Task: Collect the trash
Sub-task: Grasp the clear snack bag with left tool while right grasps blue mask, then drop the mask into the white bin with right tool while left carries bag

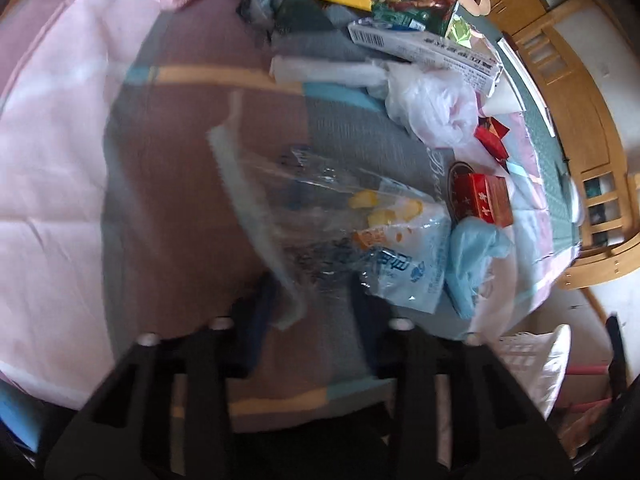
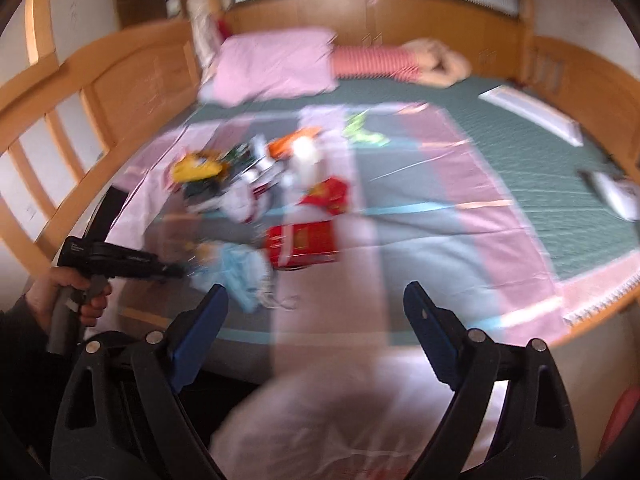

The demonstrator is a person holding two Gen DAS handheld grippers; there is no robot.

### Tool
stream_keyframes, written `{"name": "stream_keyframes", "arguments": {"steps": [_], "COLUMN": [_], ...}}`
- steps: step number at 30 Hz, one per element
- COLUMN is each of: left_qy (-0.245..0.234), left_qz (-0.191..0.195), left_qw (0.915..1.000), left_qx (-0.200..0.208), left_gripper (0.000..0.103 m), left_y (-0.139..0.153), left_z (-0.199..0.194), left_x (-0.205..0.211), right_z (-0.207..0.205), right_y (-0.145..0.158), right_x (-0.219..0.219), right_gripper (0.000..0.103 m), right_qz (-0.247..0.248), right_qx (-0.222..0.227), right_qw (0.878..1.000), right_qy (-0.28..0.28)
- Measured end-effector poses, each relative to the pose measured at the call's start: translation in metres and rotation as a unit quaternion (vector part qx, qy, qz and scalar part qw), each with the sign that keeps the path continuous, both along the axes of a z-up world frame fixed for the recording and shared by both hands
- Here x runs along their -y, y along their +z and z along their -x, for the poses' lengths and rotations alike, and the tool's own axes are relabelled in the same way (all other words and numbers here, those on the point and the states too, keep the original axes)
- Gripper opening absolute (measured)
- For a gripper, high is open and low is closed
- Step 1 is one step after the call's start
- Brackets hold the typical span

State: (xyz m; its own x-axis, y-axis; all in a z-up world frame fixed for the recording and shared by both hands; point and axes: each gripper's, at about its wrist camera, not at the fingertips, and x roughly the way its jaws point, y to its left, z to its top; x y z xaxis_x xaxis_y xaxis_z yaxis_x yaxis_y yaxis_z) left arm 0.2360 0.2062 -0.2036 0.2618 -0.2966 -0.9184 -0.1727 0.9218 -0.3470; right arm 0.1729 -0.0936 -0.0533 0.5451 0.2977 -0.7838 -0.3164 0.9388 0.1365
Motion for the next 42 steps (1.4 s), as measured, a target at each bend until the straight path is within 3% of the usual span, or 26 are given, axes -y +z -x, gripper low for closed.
{"name": "stream_keyframes", "arguments": {"steps": [4,9,11,12,14,20,24,29,32,37,42], "left_qy": [0.027,0.074,0.086,0.090,0.099,0.116,0.107,0.069,0.043,0.006,-0.019], "left_qz": [0.024,0.030,0.020,0.010,-0.030,-0.160,-0.204,-0.224,-0.225,-0.227,-0.222], "left_qw": [0.9993,0.9937,0.9896,0.9870,0.9795,0.9461,0.9248,0.9067,0.8998,0.8896,0.8839], "left_qx": [0.011,0.078,0.114,0.133,0.173,0.257,0.303,0.351,0.371,0.396,0.411], "left_gripper": [0.024,0.020,0.020,0.020,0.020,0.020,0.020,0.020,0.020,0.020,0.020], "left_y": [0.003,0.029,0.048,0.060,0.087,0.161,0.196,0.229,0.240,0.251,0.257], "left_z": [0.005,0.026,0.036,0.045,0.059,0.110,0.136,0.174,0.189,0.211,0.226], "left_x": [-0.013,-0.043,-0.052,-0.052,-0.050,-0.015,0.035,0.093,0.126,0.166,0.189], "right_z": [-0.049,-0.083,-0.088,-0.088,-0.085,-0.057,-0.022,0.022,0.052,0.098,0.119], "right_y": [-0.043,-0.095,-0.111,-0.114,-0.109,-0.049,0.007,0.041,0.045,0.020,-0.006], "right_x": [-0.053,-0.099,-0.106,-0.106,-0.104,-0.070,-0.019,0.040,0.069,0.099,0.117], "right_gripper": [0.073,0.056,0.023,0.015,0.010,0.009,0.009,0.009,0.009,0.009,0.011], "right_qz": [0.018,0.066,0.073,0.077,0.065,0.011,-0.042,-0.070,-0.054,0.015,0.018], "right_qx": [-0.065,-0.114,-0.136,-0.139,-0.128,-0.039,0.016,0.055,0.058,0.036,-0.011], "right_qw": [0.996,0.988,0.985,0.985,0.987,0.998,0.998,0.996,0.997,0.999,1.000], "right_qy": [0.053,0.075,0.075,0.071,0.070,0.052,0.033,0.008,0.002,-0.008,-0.016]}}
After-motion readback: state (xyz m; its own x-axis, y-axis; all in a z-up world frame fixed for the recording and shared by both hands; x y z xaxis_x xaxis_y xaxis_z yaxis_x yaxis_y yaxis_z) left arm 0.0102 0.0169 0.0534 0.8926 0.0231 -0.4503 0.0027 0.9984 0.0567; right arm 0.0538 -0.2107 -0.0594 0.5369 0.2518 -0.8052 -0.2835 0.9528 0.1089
